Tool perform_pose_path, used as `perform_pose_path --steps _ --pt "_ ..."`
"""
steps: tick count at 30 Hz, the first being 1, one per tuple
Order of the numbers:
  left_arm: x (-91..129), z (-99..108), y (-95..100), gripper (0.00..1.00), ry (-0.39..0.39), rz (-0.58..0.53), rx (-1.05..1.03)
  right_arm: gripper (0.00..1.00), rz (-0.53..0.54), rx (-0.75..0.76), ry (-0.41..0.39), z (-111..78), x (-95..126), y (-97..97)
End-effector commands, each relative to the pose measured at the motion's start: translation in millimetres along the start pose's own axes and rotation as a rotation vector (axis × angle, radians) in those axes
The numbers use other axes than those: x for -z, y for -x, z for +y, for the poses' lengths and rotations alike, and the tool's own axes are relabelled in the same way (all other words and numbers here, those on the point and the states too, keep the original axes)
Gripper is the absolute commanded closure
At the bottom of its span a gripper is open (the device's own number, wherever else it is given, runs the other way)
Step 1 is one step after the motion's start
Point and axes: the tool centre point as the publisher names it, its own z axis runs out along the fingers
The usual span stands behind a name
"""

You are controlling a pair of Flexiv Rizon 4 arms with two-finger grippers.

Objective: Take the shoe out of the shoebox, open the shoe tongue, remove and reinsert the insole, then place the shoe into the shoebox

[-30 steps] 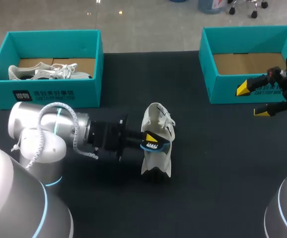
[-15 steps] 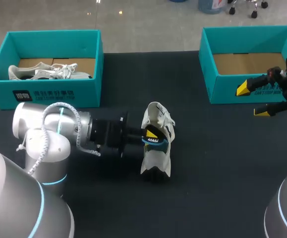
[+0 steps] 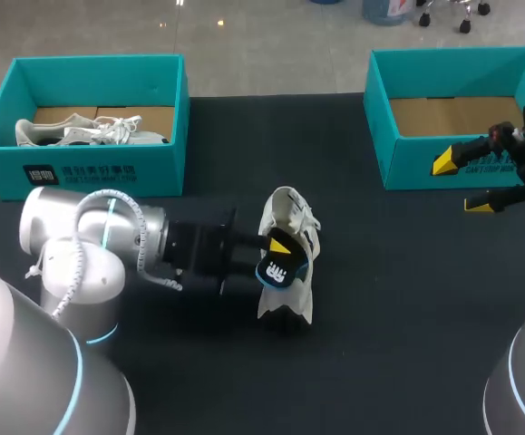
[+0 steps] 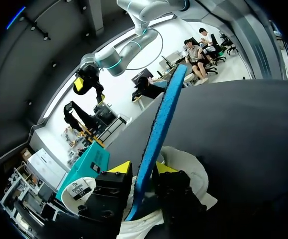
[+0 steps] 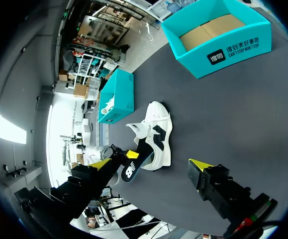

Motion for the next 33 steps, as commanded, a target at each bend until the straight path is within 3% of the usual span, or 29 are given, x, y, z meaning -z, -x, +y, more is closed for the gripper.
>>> perform_pose_path --steps 1,3,24,25,26,27,30,33 --pt "2 -1 -3.9 0.89 0.059 0.022 -0.02 0.0 -0.003 -0.002 0.001 -0.5 0 0.1" --pt "-1 2 -2.6 1.0 0.073 0.021 -0.025 0.0 -0.003 -0.002 0.001 -0.5 0 0.1" --pt "-17 32 11.2 1.0 0.122 -0.005 -0.082 0.0 -0.003 -0.002 0.001 -0.5 0 0.1" --pt "-17 32 11.2 0.95 0.122 -0.006 -0.079 0.0 -0.003 -0.002 0.001 -0.5 0 0.1" --pt "-17 31 11.6 0.73 0.121 -0.008 -0.073 0.0 -0.003 -0.002 0.001 -0.5 0 0.1" --pt "-16 28 11.7 0.59 0.117 -0.011 -0.07 0.0 -0.003 -0.002 0.001 -0.5 0 0.1" --pt "-11 22 9.5 0.51 0.114 -0.013 -0.069 0.0 -0.003 -0.002 0.001 -0.5 0 0.1" --pt "-5 15 7.3 0.54 0.115 -0.009 -0.075 0.0 -0.003 -0.002 0.001 -0.5 0 0.1"
